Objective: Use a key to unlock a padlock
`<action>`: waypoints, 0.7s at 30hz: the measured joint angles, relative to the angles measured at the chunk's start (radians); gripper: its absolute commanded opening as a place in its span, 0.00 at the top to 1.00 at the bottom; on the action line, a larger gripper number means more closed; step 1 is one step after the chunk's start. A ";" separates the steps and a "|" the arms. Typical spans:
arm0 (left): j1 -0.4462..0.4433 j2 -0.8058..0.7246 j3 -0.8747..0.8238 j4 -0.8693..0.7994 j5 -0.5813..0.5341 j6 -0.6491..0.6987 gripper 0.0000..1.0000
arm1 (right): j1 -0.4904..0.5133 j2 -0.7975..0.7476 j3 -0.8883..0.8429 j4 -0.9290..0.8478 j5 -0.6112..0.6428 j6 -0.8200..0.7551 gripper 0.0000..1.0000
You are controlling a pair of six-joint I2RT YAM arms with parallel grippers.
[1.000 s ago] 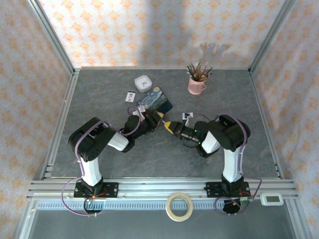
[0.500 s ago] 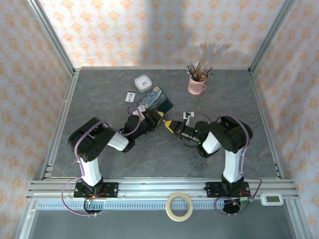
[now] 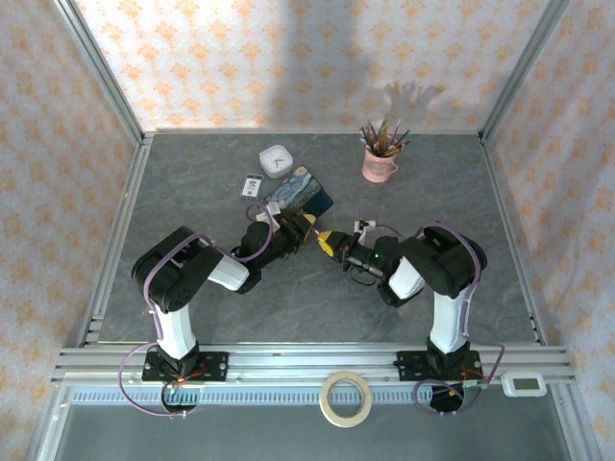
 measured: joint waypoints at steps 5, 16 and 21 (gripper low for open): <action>-0.004 0.000 0.018 -0.007 -0.012 0.001 1.00 | 0.000 -0.008 0.006 0.000 0.009 -0.024 1.00; -0.005 -0.031 0.018 -0.018 -0.024 0.024 1.00 | -0.016 -0.116 0.027 -0.166 -0.018 -0.223 1.00; -0.012 -0.051 0.018 -0.039 -0.035 0.027 1.00 | -0.016 -0.182 0.028 -0.254 -0.017 -0.225 1.00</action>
